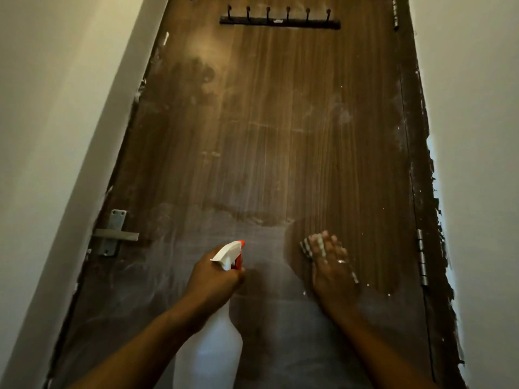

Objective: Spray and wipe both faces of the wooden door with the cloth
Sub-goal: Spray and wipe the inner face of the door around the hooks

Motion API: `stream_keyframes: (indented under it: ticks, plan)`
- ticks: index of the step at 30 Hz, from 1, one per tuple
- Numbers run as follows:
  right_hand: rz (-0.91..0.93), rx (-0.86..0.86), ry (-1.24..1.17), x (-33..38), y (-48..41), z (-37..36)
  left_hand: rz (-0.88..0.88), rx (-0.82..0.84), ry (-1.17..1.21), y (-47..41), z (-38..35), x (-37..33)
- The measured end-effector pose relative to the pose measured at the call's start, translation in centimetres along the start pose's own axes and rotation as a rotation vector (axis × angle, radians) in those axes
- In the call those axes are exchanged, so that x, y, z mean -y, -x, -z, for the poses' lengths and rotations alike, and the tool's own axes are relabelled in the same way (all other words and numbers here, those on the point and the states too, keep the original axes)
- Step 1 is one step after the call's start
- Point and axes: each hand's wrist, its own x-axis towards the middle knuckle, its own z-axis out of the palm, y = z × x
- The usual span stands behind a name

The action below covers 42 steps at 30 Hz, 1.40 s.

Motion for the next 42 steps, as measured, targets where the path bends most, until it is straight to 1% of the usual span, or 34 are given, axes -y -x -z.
stream_keyframes:
  ticks: [1,2,3,4,5,8,10,12,14,16,18,20,22,25,27,29,30,31,33,35,37,39,42]
  plan:
    - [-0.104,-0.027,-0.015,1.4,-1.8,-0.3,0.001,-0.010,-0.009,0.1,0.4,0.2]
    - [-0.167,-0.055,-0.033,3.2,-3.8,-0.7,-0.003,-0.020,-0.018,0.2,0.7,0.2]
    - [-0.202,-0.074,-0.064,5.2,-5.6,-1.2,-0.008,-0.022,-0.027,0.2,1.1,0.2]
    - [-0.200,-0.076,-0.091,7.1,-7.0,-1.8,-0.011,-0.027,-0.034,0.2,1.5,0.2]
    - [-0.148,-0.050,-0.097,9.3,-7.8,-2.3,-0.018,-0.037,-0.038,-0.1,2.0,0.3]
    - [0.160,0.045,-0.024,13.4,-5.5,-3.7,-0.009,-0.057,-0.025,-0.8,3.4,0.8]
    - [0.312,0.096,-0.034,12.7,-2.6,-3.3,-0.004,-0.050,-0.017,-1.1,4.1,1.5]
    - [0.377,0.096,-0.023,10.1,-0.7,-3.1,0.010,-0.050,-0.024,-1.5,4.6,2.4]
    - [0.343,0.046,-0.007,8.1,-0.8,-2.8,0.031,-0.045,-0.019,-2.0,5.0,3.2]
    - [0.221,-0.021,-0.016,8.4,-2.9,-3.1,0.040,-0.037,-0.011,-2.7,5.2,3.9]
    - [0.083,-0.104,-0.040,10.8,-6.1,-3.6,0.021,-0.032,-0.009,-3.3,5.3,4.3]
    - [0.038,-0.162,-0.085,14.1,-8.8,-4.1,-0.007,-0.048,-0.006,-4.0,5.3,4.7]
    - [0.138,-0.152,-0.097,16.9,-9.5,-5.1,-0.021,-0.075,-0.006,-4.6,5.4,5.1]
    - [0.344,-0.044,-0.085,19.1,-6.7,-6.6,0.000,-0.118,-0.024,-5.4,6.0,5.5]
    - [0.498,0.024,-0.085,18.0,-3.6,-6.7,0.003,-0.142,-0.018,-5.6,6.6,5.5]
    - [0.644,0.025,-0.088,15.3,-1.7,-6.3,0.001,-0.144,-0.019,-5.9,7.2,5.5]
    - [0.668,0.001,-0.093,13.9,-1.3,-6.0,0.001,-0.143,-0.023,-6.0,7.5,5.6]
    - [0.638,-0.035,-0.101,12.8,-1.6,-5.7,0.001,-0.142,-0.024,-6.0,8.0,5.7]
    - [0.500,-0.101,-0.110,12.7,-3.6,-5.8,-0.005,-0.146,-0.025,-5.9,9.0,6.1]
    - [0.344,-0.144,-0.127,15.3,-6.9,-6.3,-0.018,-0.163,-0.040,-5.6,10.0,6.4]
    - [0.260,-0.162,-0.156,19.5,-9.7,-6.9,-0.031,-0.187,-0.064,-5.2,11.3,6.6]
    - [0.274,-0.124,-0.166,23.4,-10.8,-7.7,-0.028,-0.190,-0.094,-4.8,12.5,6.7]
    - [0.468,-0.056,-0.137,26.5,-7.6,-9.4,-0.019,-0.192,-0.122,-4.3,14.4,6.8]
